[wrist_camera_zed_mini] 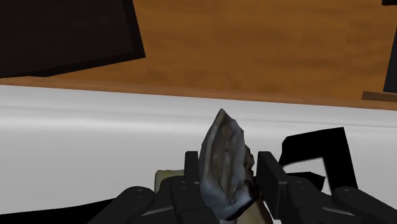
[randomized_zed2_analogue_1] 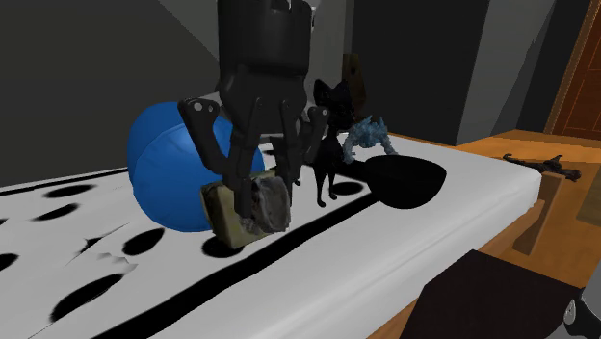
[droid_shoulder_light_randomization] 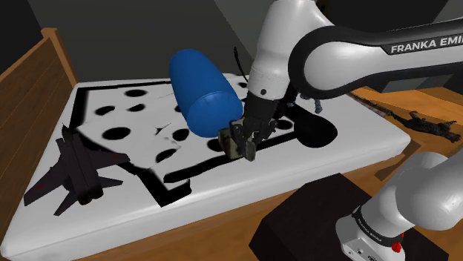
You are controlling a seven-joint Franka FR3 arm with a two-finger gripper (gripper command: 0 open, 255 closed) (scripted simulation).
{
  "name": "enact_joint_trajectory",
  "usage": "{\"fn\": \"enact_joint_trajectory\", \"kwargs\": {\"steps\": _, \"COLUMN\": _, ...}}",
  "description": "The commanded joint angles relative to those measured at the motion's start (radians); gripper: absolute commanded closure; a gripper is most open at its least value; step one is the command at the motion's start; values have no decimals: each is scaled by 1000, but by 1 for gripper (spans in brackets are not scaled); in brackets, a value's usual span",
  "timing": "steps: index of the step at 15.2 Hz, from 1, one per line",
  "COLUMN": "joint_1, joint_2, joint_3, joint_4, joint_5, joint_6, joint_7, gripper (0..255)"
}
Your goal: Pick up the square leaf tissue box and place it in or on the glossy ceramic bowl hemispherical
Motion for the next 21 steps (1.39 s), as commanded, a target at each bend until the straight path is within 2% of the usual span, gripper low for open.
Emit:
{"fn": "enact_joint_trajectory", "kwargs": {"steps": 1, "joint_1": -1, "joint_2": -7, "joint_3": -5, "joint_4": 26, "joint_5": -2, "joint_6": -31, "joint_7": 4, "gripper": 255}}
{"fn": "enact_joint_trajectory", "kwargs": {"steps": 5, "joint_1": -3, "joint_2": -15, "joint_3": -12, "joint_4": 67, "joint_5": -6, "joint_6": -81, "joint_7": 9, "gripper": 255}}
{"fn": "enact_joint_trajectory", "kwargs": {"steps": 12, "joint_1": -26, "joint_2": -197, "joint_3": -157, "joint_4": -86, "joint_5": 5, "joint_6": -144, "joint_7": -168, "gripper": 255}}
{"fn": "enact_joint_trajectory", "kwargs": {"steps": 21, "joint_1": -89, "joint_2": -357, "joint_3": -349, "joint_4": -207, "joint_5": -77, "joint_6": -230, "joint_7": -378, "gripper": 255}}
